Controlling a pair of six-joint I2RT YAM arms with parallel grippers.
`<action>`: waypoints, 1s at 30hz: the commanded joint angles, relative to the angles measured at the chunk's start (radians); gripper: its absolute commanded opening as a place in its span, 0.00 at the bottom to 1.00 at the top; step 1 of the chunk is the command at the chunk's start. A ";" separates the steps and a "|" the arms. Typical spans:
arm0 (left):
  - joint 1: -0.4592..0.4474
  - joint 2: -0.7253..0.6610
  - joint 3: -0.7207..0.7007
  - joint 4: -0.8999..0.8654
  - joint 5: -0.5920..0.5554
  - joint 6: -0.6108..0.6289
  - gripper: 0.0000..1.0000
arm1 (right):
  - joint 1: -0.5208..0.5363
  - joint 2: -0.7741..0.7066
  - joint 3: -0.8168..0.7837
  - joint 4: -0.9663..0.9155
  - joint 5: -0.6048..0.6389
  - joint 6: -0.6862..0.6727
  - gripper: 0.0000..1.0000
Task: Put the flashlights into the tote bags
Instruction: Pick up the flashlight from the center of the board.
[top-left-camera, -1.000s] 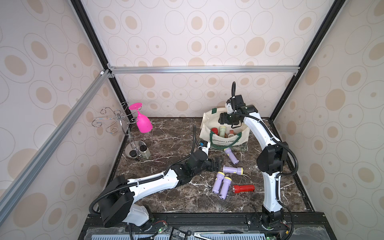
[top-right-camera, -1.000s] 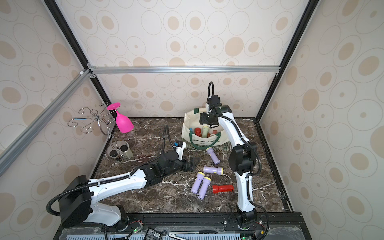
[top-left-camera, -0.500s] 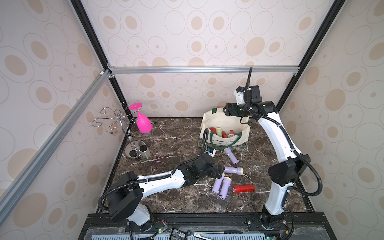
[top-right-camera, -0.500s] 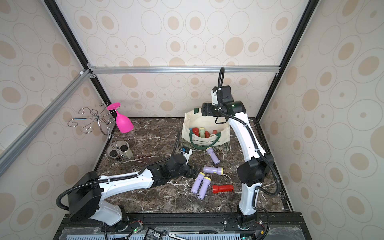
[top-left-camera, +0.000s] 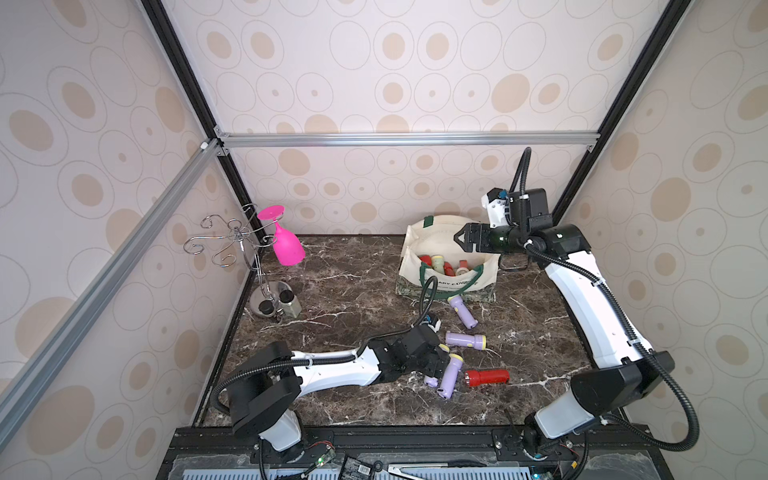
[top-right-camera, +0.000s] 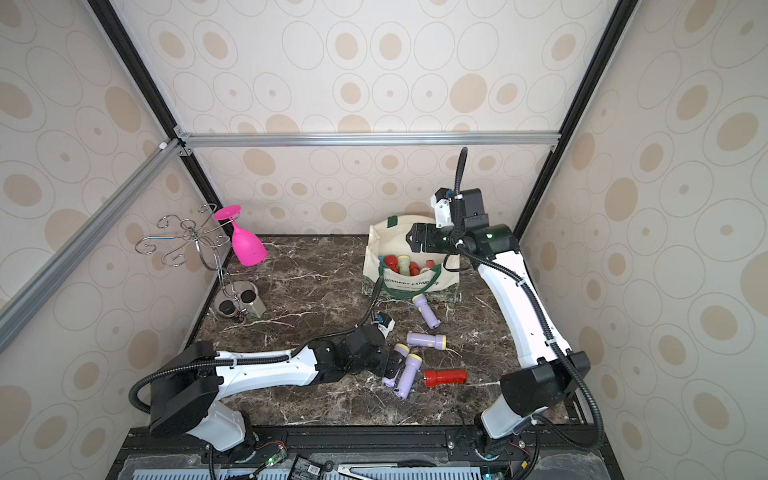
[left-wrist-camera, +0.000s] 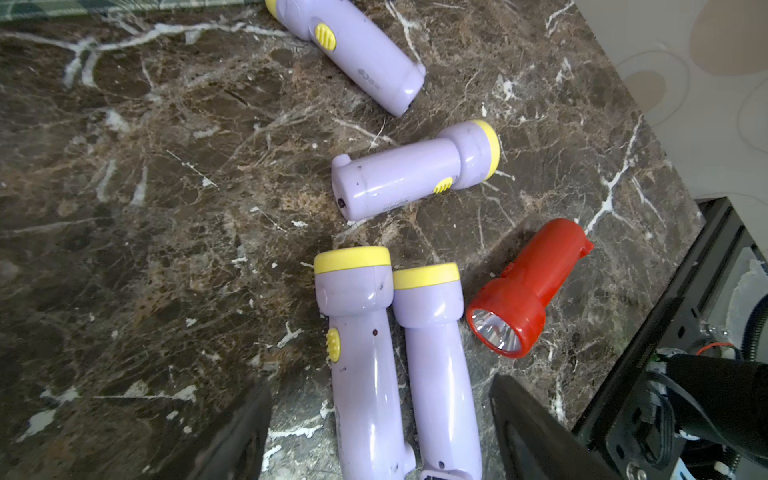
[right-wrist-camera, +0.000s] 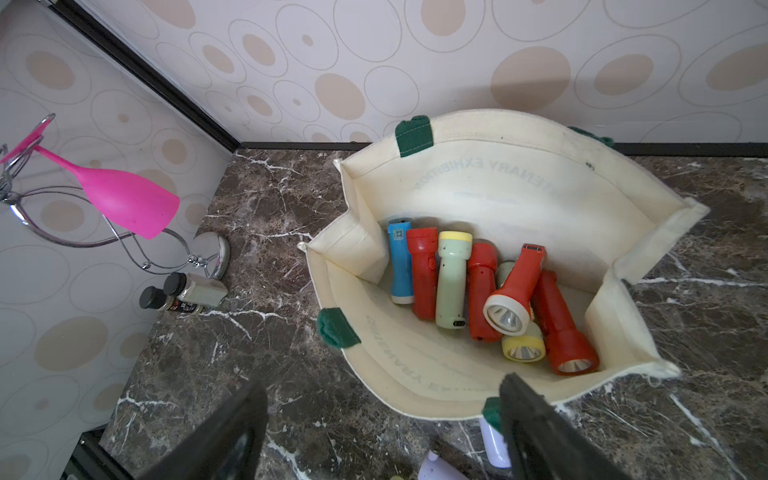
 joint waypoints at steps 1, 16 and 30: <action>-0.023 0.028 -0.001 -0.001 -0.013 0.001 0.81 | 0.004 -0.067 -0.063 0.000 -0.043 0.016 0.89; -0.054 0.101 -0.001 -0.014 -0.055 -0.004 0.67 | 0.004 -0.283 -0.379 -0.018 -0.085 0.028 0.88; -0.079 0.161 0.021 -0.077 -0.120 0.009 0.60 | 0.005 -0.303 -0.413 -0.011 -0.092 0.041 0.89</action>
